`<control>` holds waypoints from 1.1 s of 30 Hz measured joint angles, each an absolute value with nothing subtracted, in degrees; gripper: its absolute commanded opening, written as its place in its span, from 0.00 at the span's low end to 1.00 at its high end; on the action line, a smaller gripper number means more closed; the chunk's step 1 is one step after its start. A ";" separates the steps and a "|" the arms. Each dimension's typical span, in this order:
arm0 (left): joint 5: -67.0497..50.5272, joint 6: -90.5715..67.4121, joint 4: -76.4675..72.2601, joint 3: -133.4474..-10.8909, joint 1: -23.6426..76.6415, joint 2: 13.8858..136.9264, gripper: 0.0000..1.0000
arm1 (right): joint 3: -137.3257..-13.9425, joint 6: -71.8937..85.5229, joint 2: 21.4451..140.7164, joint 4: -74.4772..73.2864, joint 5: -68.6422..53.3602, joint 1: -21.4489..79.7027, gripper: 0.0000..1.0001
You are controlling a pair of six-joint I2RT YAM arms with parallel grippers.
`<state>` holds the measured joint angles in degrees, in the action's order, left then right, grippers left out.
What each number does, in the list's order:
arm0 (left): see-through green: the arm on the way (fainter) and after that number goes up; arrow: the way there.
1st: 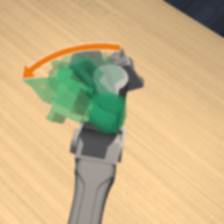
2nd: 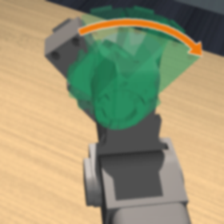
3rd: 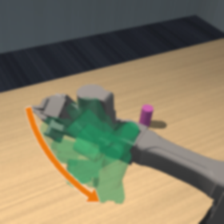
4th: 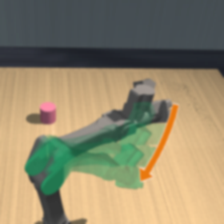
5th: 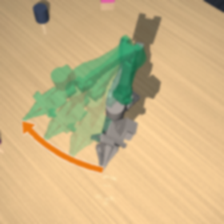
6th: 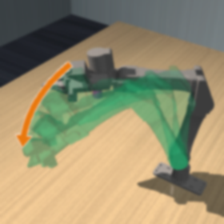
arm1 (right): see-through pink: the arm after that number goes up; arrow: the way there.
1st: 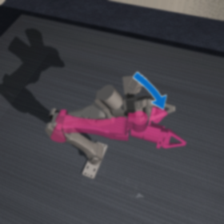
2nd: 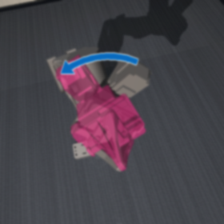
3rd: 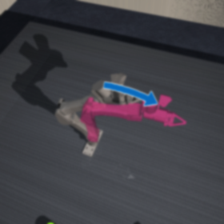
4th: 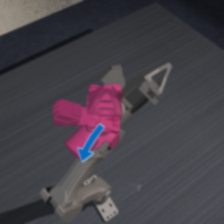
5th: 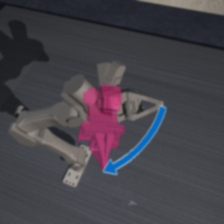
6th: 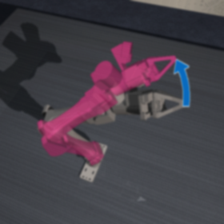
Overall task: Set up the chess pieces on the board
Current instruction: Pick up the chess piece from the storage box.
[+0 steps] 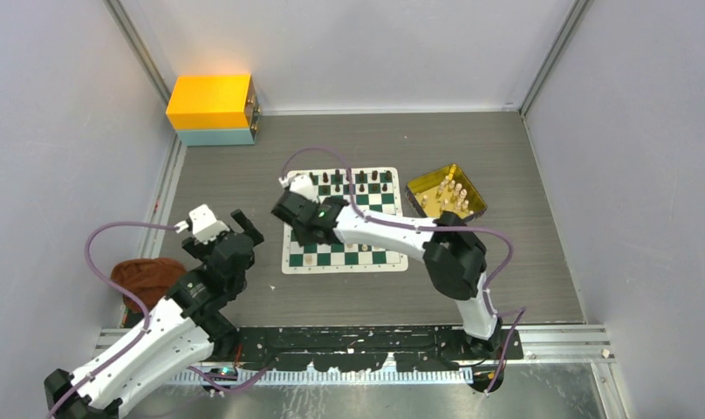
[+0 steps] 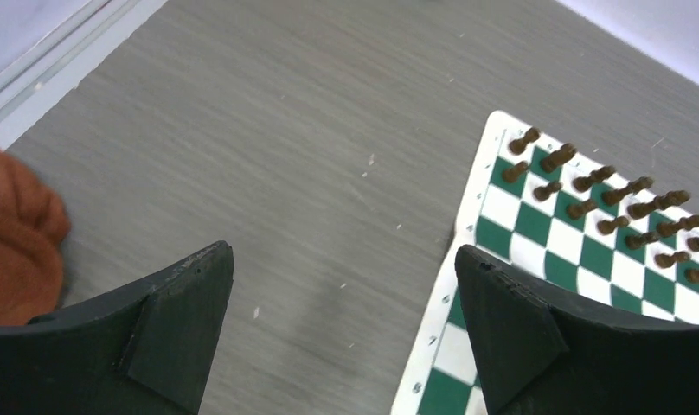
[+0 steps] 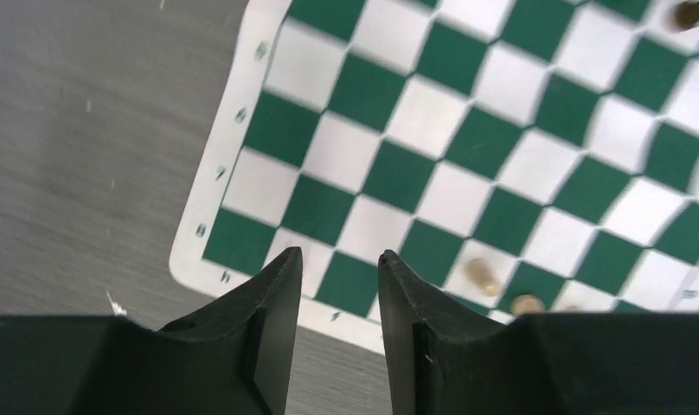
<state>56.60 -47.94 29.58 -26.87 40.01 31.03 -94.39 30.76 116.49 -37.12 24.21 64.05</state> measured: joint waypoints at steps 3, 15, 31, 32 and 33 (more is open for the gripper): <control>57.45 -42.00 19.14 -27.42 40.01 37.01 1.00 | -94.04 29.80 111.87 -37.04 25.23 60.07 0.44; 55.81 -23.29 -16.45 -50.89 36.29 80.51 1.00 | -90.96 26.59 97.54 -36.32 29.93 35.22 0.44; 38.89 -26.68 -10.66 -50.72 25.10 78.61 1.00 | -89.76 31.07 101.30 -45.58 26.15 24.25 0.43; 38.28 -26.48 -10.35 -50.22 24.97 78.59 0.99 | -89.34 31.68 101.30 -45.69 25.61 23.29 0.42; 37.65 -26.24 -9.89 -49.91 24.88 78.59 0.99 | -88.90 32.21 101.30 -45.74 25.08 22.50 0.42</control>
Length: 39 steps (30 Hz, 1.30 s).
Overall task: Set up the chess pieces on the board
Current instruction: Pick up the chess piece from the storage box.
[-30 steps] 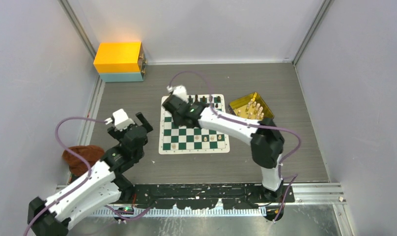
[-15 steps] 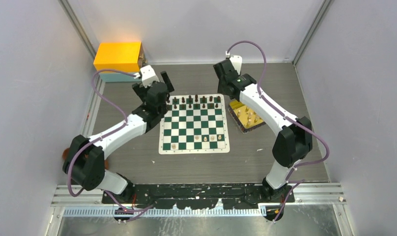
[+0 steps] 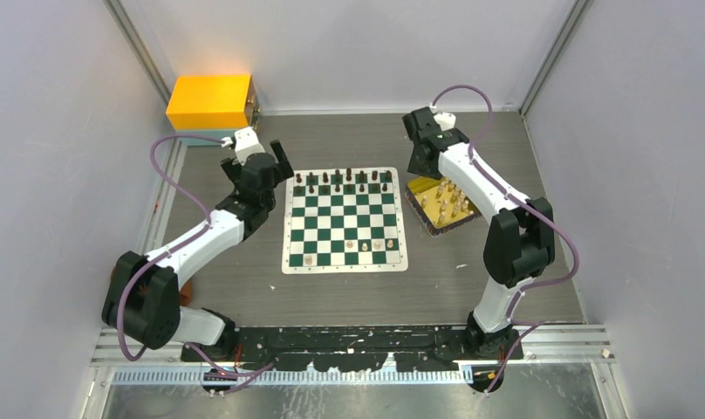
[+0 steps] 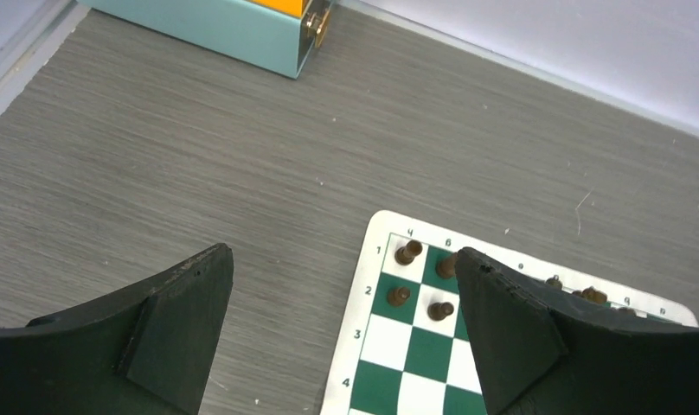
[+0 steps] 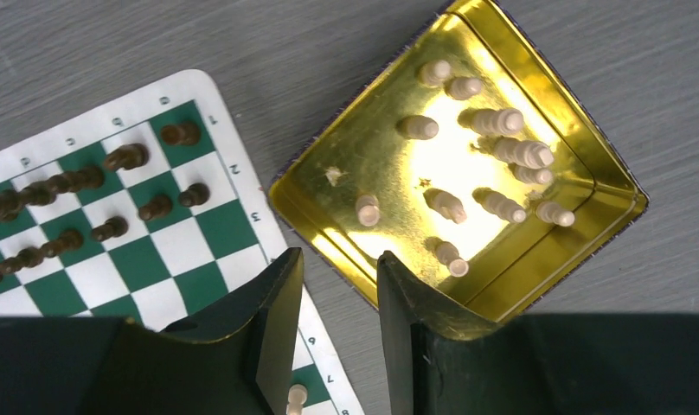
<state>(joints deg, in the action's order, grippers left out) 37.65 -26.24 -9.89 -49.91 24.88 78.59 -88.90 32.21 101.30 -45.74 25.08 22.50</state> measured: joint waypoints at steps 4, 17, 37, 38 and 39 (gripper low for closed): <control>35.70 -24.77 -9.50 -49.67 24.56 78.59 0.99 | -86.67 33.71 101.36 -45.52 23.40 20.01 0.42; 34.17 -23.29 -9.19 -49.65 24.23 78.59 0.99 | -81.10 36.12 103.48 -43.48 17.37 18.22 0.40; 33.32 -23.09 -8.91 -49.04 24.23 78.59 0.97 | -77.08 36.56 107.24 -38.13 13.04 15.27 0.38; 33.32 -23.03 -8.93 -49.04 24.23 78.61 0.97 | -77.08 36.53 107.48 -37.98 12.91 15.18 0.38; 33.32 -22.94 -8.97 -49.04 24.23 78.61 0.98 | -77.08 36.53 107.68 -37.80 12.82 15.07 0.38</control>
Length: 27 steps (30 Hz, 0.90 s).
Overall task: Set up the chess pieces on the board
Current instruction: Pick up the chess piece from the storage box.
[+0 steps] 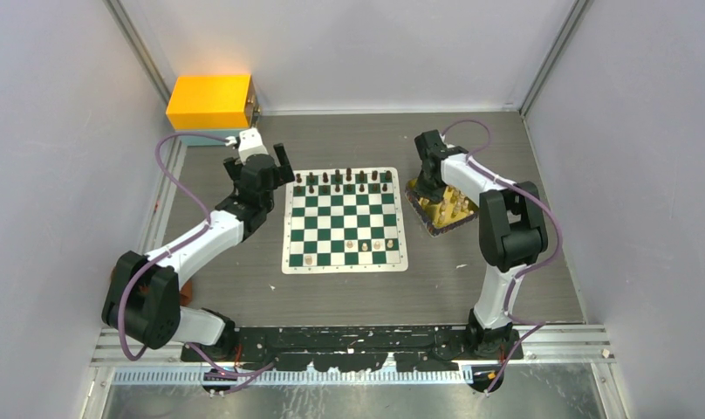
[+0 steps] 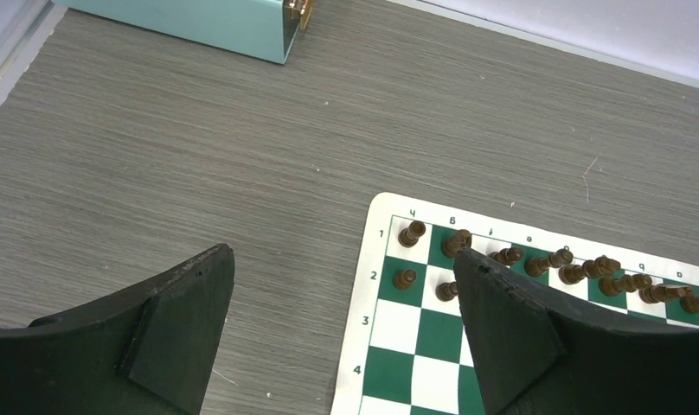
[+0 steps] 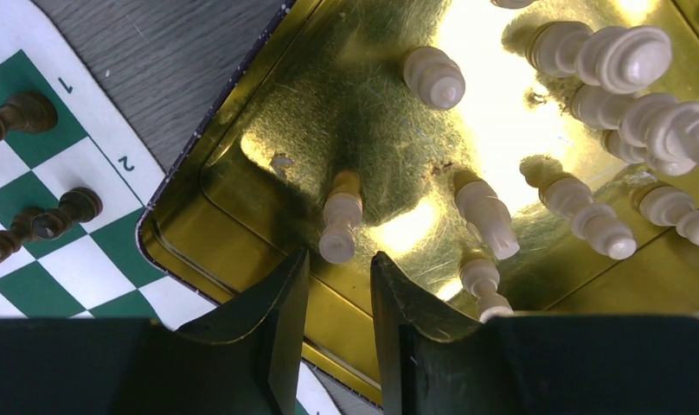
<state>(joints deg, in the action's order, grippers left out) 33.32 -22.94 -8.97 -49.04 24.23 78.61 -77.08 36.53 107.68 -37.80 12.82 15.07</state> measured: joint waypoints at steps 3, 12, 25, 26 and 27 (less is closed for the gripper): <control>33.26 -22.44 -9.19 -49.04 24.23 78.74 0.97 | -77.17 36.38 108.07 -37.43 12.62 14.59 0.37; 32.88 -21.93 -9.56 -49.06 24.23 81.67 0.97 | -78.32 36.23 110.96 -36.71 11.66 13.63 0.21; 32.71 -21.78 -9.65 -49.39 24.23 83.05 0.97 | -79.18 35.57 110.89 -36.69 12.16 13.63 0.01; 32.71 -21.80 -9.63 -49.39 24.23 83.05 0.97 | -79.13 35.46 110.56 -36.60 12.38 13.63 0.01; 32.71 -21.85 -9.65 -49.39 24.23 83.05 0.97 | -79.05 35.40 110.13 -36.45 12.51 13.63 0.01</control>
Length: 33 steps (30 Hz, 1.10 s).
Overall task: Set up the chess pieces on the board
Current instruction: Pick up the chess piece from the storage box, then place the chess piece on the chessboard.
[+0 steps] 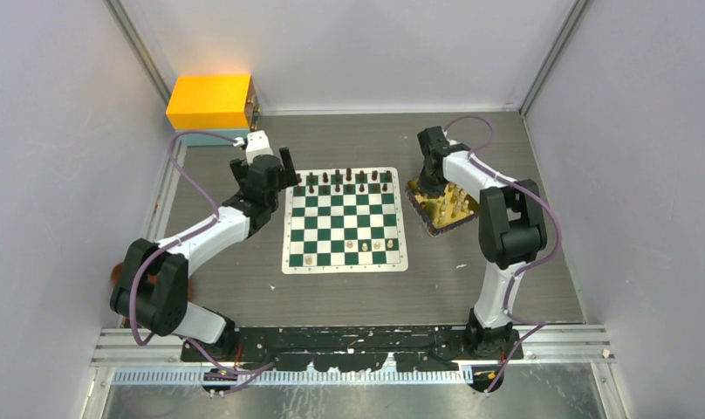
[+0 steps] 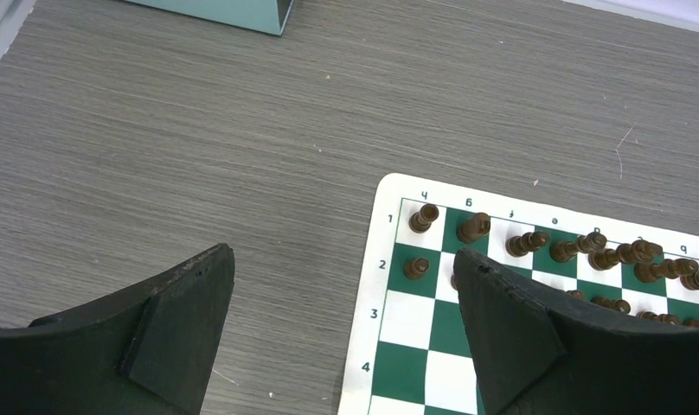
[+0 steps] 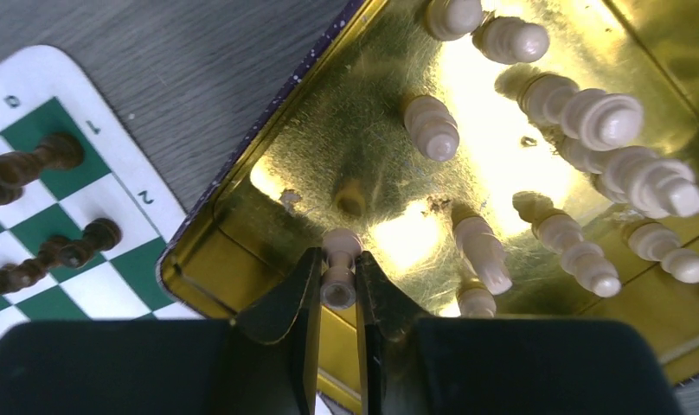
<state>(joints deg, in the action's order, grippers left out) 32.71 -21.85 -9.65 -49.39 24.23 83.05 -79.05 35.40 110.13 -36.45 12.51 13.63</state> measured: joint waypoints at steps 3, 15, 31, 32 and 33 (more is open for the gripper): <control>32.71 -22.04 -9.63 -49.39 24.23 83.05 0.97 | -78.61 34.94 107.79 -35.73 12.80 13.63 0.00; 33.36 -23.05 -8.16 -49.39 24.23 82.56 0.96 | -79.55 30.50 99.37 -35.90 13.32 18.83 0.00; 47.29 -27.31 5.28 -52.93 24.21 68.90 0.97 | -96.42 25.02 106.65 -47.53 7.51 42.63 0.00; 48.07 -27.20 5.65 -53.25 24.21 68.16 0.97 | -96.97 24.67 107.46 -48.05 7.07 43.59 0.01; 48.90 -26.98 5.93 -53.56 24.18 67.33 0.97 | -97.47 24.25 108.27 -48.64 6.61 44.58 0.00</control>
